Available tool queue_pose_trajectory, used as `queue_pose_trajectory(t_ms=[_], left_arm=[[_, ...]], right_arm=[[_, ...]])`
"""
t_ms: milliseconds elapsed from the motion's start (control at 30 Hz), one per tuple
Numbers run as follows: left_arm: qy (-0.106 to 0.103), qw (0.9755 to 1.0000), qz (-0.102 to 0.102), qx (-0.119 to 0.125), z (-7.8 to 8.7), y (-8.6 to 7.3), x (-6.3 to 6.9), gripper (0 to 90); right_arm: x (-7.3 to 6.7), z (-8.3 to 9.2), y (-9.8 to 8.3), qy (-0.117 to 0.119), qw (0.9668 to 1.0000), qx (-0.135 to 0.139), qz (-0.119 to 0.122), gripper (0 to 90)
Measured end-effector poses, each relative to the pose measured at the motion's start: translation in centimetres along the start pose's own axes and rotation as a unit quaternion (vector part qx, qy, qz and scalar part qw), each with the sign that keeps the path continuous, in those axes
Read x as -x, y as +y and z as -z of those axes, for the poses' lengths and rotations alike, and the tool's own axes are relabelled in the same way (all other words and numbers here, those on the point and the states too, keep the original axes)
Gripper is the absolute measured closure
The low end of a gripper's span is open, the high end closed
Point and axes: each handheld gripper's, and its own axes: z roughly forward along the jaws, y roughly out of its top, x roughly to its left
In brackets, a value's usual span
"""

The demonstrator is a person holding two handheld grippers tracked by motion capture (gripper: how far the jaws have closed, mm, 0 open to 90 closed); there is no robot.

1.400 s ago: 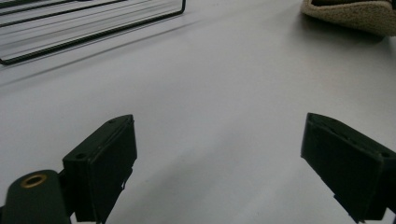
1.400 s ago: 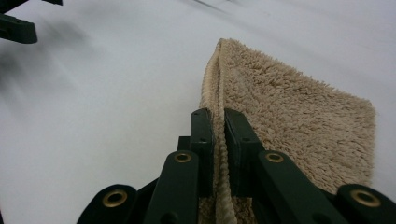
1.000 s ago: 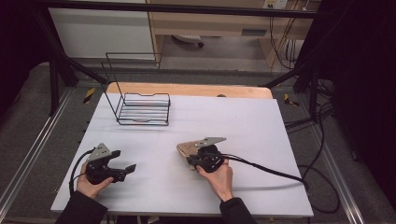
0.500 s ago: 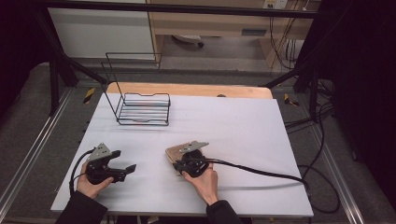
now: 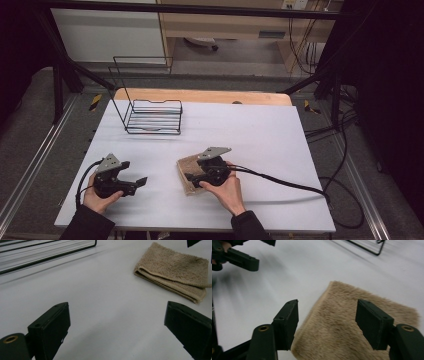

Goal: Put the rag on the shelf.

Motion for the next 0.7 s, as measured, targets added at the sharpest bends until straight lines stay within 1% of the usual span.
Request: queue_pose_trajectory(t_ms=[33, 67, 100, 167, 233, 300, 367, 400, 433, 500, 533, 600, 633, 667, 700], left_arm=[[0.000, 1.0000, 0.000, 0.000, -0.1, 0.0, 0.1, 6.6], [0.000, 1.0000, 0.000, -0.001, -0.1, 0.1, 0.3, 6.6], [-0.001, 1.0000, -0.002, -0.001, -0.2, 0.2, 0.4, 6.6], [-0.002, 1.0000, -0.002, -0.001, -0.3, 0.3, 0.7, 6.6], [-0.006, 1.0000, -0.003, -0.003, -0.5, 0.5, 1.1, 6.8], [-0.008, 1.0000, -0.003, -0.002, -0.7, 0.7, 1.7, 8.0], [-0.014, 0.9999, -0.002, -0.001, -1.0, 0.9, 2.4, 9.3], [-0.018, 0.9998, -0.001, -0.001, -1.1, 1.1, 2.7, 10.0], [-0.022, 0.9998, 0.002, -0.001, -1.3, 1.2, 3.1, 10.0], [-0.026, 0.9996, 0.008, -0.006, -1.9, 1.6, 4.1, 13.6], [-0.031, 0.9994, 0.011, -0.009, -2.3, 1.8, 4.6, 13.6], [-0.036, 0.9992, 0.011, -0.016, -3.0, 2.2, 5.6, 16.0], [-0.038, 0.9990, 0.010, -0.021, -3.5, 2.4, 6.1, 18.7], [-0.040, 0.9988, 0.011, -0.028, -3.9, 2.6, 6.6, 18.7], [-0.043, 0.9985, 0.014, -0.033, -4.4, 2.8, 7.1, 20.0]], right_arm=[[0.4, 0.3, -0.1, -0.004, 1.0000, 0.001, -0.002, 31.1], [0.4, 0.3, -0.1, -0.004, 1.0000, 0.001, -0.002, 31.1], [1.2, 1.1, -0.5, -0.014, 0.9999, 0.002, -0.009, 30.1], [2.0, 1.7, -0.9, -0.021, 0.9996, 0.005, -0.017, 29.0], [2.7, 2.4, -1.5, -0.029, 0.9993, 0.000, -0.025, 29.5], [3.4, 3.0, -2.2, -0.040, 0.9988, -0.007, -0.027, 31.4], [4.1, 3.6, -3.0, -0.048, 0.9984, -0.013, -0.027, 33.2], [4.3, 3.8, -3.4, -0.050, 0.9981, -0.016, -0.033, 34.2], [4.3, 3.8, -3.4, -0.050, 0.9981, -0.016, -0.033, 34.2], [4.9, 4.3, -4.3, -0.051, 0.9974, -0.019, -0.046, 36.4], [5.1, 4.4, -4.7, -0.052, 0.9972, -0.021, -0.050, 38.8], [5.3, 4.6, -5.2, -0.053, 0.9969, -0.021, -0.055, 41.3], [5.4, 4.6, -5.5, -0.052, 0.9968, -0.017, -0.059, 44.2], [5.4, 4.6, -5.5, -0.052, 0.9968, -0.017, -0.059, 44.2], [5.4, 4.6, -5.6, -0.050, 0.9966, -0.015, -0.064, 47.0]])
